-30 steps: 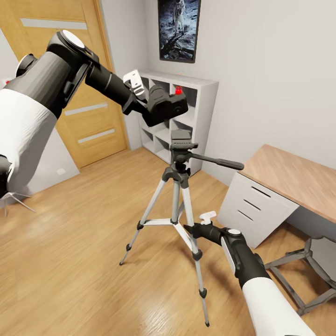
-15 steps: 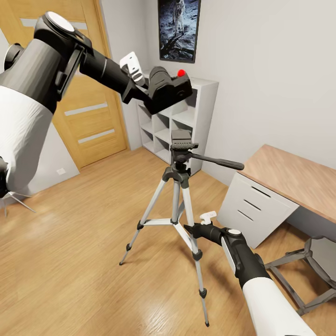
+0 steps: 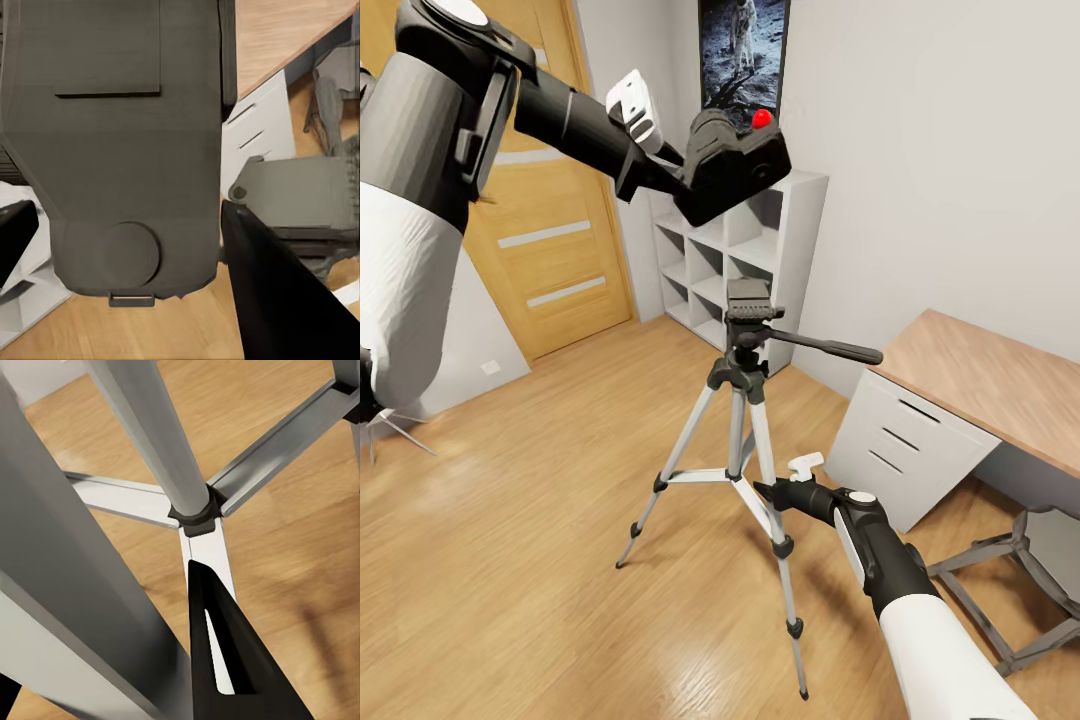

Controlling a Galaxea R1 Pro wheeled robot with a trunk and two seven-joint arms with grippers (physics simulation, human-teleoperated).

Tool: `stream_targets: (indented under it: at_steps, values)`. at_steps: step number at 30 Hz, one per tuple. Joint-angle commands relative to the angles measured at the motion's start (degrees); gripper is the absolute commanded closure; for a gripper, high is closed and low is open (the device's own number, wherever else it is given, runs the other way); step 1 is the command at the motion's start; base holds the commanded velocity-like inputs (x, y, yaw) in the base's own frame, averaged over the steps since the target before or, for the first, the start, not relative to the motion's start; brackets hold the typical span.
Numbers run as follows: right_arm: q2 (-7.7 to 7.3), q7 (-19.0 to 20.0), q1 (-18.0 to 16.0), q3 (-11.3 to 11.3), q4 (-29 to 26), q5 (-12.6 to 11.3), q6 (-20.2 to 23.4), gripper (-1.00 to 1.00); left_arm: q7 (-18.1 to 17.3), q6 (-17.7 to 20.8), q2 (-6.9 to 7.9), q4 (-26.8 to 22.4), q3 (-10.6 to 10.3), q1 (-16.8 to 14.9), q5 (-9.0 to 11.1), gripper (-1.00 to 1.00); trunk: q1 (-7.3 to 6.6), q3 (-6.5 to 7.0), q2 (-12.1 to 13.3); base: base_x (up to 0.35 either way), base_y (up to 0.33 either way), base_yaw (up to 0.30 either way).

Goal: Attach the digital camera to the camera tripod in the bedroom.

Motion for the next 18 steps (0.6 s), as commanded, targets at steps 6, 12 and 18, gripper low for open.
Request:
stream_targets:
  at_steps: [6, 12, 18]
  values:
    - [0.12, 0.7, 0.0, -0.4, 0.3, 0.9, 0.4, 1.0, -2.1, 0.5, 0.06, -1.9, -0.8, -0.1, 0.2, 1.0, 0.05, -0.11, -0.1, 0.0, 0.0, 0.0]
    - [0.12, 0.7, 0.0, -0.4, 1.4, 4.8, 0.4, 1.0, -2.6, 0.6, 0.46, -4.5, -2.4, -0.1, 0.4, 1.0, 0.05, -0.11, -0.1, 0.0, 0.0, 0.0]
    - [0.12, 0.7, 0.0, -0.4, 1.4, 4.8, 0.4, 1.0, -2.6, 0.6, 0.47, -4.8, -2.6, -0.1, 0.4, 1.0, 0.05, -0.11, -0.1, 0.0, 0.0, 0.0]
